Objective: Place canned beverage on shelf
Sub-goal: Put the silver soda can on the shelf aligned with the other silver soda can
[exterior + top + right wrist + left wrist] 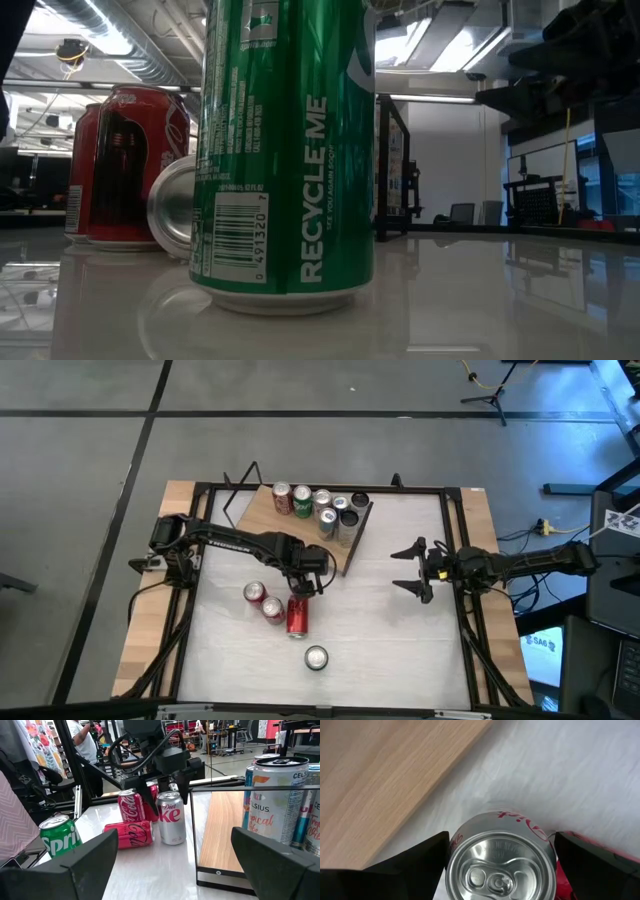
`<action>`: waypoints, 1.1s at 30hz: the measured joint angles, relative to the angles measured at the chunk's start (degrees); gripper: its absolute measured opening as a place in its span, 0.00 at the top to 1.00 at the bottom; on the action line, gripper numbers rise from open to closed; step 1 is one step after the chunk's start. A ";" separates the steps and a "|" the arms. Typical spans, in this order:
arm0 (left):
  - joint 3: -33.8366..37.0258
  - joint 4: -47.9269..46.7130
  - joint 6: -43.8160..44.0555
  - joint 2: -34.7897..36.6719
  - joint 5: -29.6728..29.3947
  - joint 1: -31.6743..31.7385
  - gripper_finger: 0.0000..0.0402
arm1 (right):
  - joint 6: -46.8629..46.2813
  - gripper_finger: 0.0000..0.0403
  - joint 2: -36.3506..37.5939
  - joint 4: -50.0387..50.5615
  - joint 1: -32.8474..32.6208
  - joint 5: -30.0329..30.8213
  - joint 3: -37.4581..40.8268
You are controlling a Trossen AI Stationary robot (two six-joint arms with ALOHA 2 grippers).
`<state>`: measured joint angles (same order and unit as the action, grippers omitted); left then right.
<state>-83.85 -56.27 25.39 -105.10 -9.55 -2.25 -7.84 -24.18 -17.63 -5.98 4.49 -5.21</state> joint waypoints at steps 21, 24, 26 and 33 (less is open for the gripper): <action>-0.09 -1.50 7.28 0.04 -0.70 -0.17 0.32 | 0.01 0.05 -0.02 1.29 -0.01 0.01 0.00; -0.09 -1.84 7.06 0.07 -0.34 -0.19 0.32 | 0.02 0.05 -0.02 1.29 -0.02 0.01 0.00; -0.09 -1.84 5.96 0.07 -0.19 -0.19 0.32 | 0.02 0.05 -0.02 1.29 -0.02 0.01 0.00; -0.09 -1.69 -7.37 0.07 0.65 -0.19 0.31 | 0.01 0.05 -0.02 1.27 -0.01 0.01 0.00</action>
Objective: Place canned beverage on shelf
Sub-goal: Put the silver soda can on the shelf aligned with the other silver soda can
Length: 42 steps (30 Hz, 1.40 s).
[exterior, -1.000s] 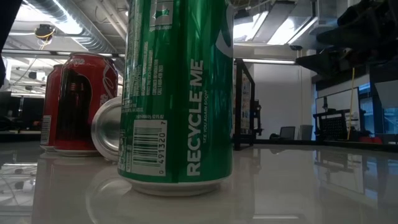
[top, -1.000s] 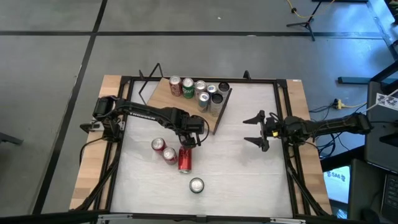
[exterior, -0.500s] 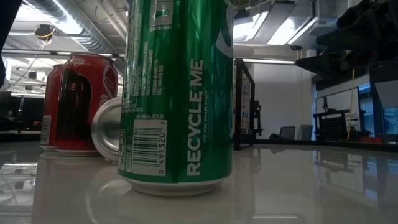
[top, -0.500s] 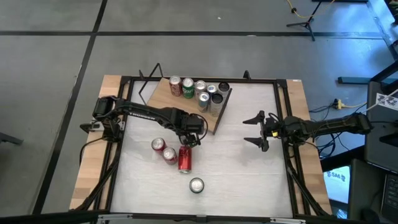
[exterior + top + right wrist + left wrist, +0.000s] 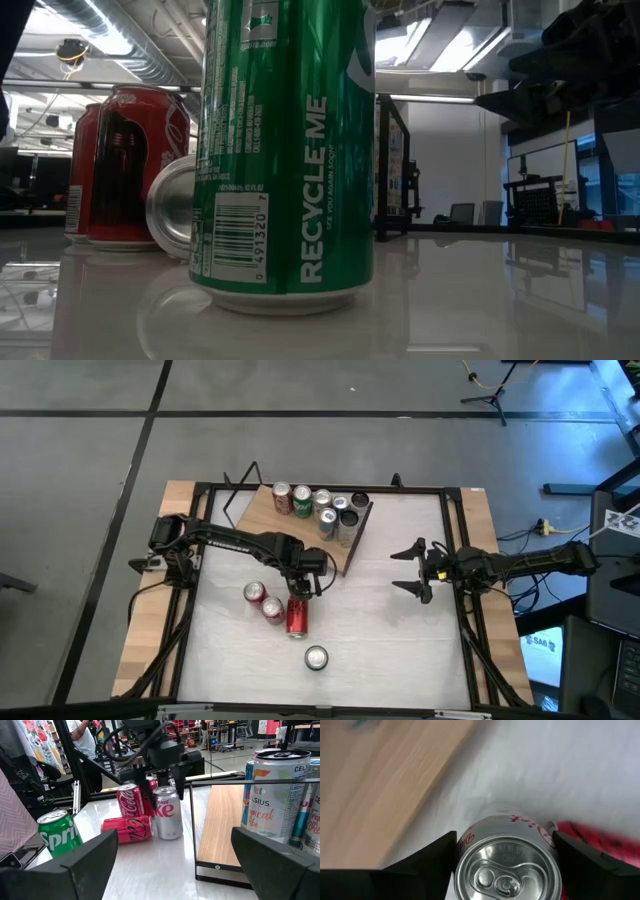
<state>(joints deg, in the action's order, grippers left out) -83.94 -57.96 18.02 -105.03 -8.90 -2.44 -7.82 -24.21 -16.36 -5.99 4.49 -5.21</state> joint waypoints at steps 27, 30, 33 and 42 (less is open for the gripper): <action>0.15 2.41 -26.05 -0.13 3.52 0.02 0.20 | 0.01 0.05 0.00 0.00 -0.01 0.00 0.00; 0.15 2.41 -25.81 -0.13 3.52 0.02 0.20 | 0.01 0.05 0.00 0.00 -0.01 0.00 0.00; 0.15 2.42 -25.70 -0.13 3.54 0.02 0.19 | 0.00 0.05 0.00 0.00 0.00 0.00 0.00; 0.15 2.47 -21.12 -0.13 3.69 0.00 0.05 | -0.01 0.05 0.00 0.00 -0.01 0.00 0.00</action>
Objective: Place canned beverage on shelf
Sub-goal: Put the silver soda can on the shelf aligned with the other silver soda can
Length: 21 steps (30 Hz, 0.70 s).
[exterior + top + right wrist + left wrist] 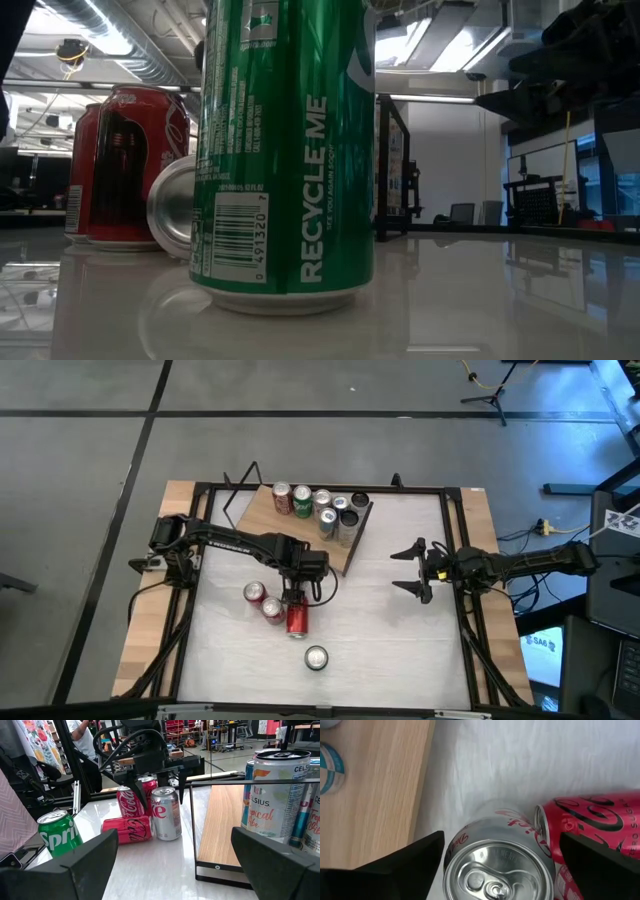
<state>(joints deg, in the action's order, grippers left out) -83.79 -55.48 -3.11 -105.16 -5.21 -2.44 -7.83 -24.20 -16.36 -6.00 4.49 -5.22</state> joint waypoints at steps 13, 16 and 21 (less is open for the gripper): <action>-0.02 -1.18 7.58 0.00 0.00 0.00 0.02 | 0.02 0.05 0.00 0.02 0.00 0.00 -0.02; -0.02 -1.03 7.56 0.00 -0.02 0.00 0.02 | 0.02 0.05 0.00 0.02 0.01 0.00 -0.02; -0.02 -0.79 7.53 0.00 -0.04 -0.38 0.02 | 0.01 0.05 0.00 0.02 0.00 0.00 -0.02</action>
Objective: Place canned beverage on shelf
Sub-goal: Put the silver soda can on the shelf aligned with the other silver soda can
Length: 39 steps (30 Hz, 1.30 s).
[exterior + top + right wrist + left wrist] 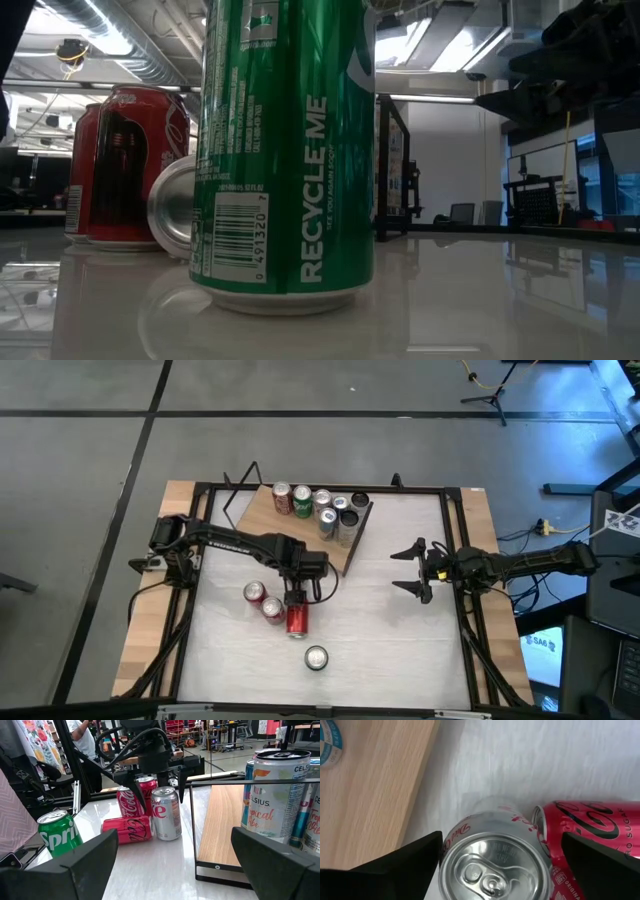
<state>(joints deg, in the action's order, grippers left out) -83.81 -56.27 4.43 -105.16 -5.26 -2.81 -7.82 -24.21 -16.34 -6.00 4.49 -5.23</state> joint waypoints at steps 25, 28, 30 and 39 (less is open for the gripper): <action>3.23 0.20 1.44 0.09 -0.35 -1.81 0.13 | 0.01 0.05 0.00 0.06 0.01 0.00 0.00; 3.23 0.22 1.44 0.09 -0.31 -1.81 0.20 | 0.01 0.05 0.02 0.07 0.00 0.00 0.00; 3.23 0.23 1.46 0.09 -0.28 -1.81 0.24 | 0.01 0.05 0.01 0.06 0.01 0.00 0.00; 1.10 -2.46 -1.81 -0.11 0.98 -0.49 0.30 | 0.01 0.05 0.01 0.07 0.01 0.00 0.00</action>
<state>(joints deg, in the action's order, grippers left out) -82.71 -58.73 2.61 -105.27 -4.27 -3.30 -7.81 -24.19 -16.27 -5.99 4.49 -5.23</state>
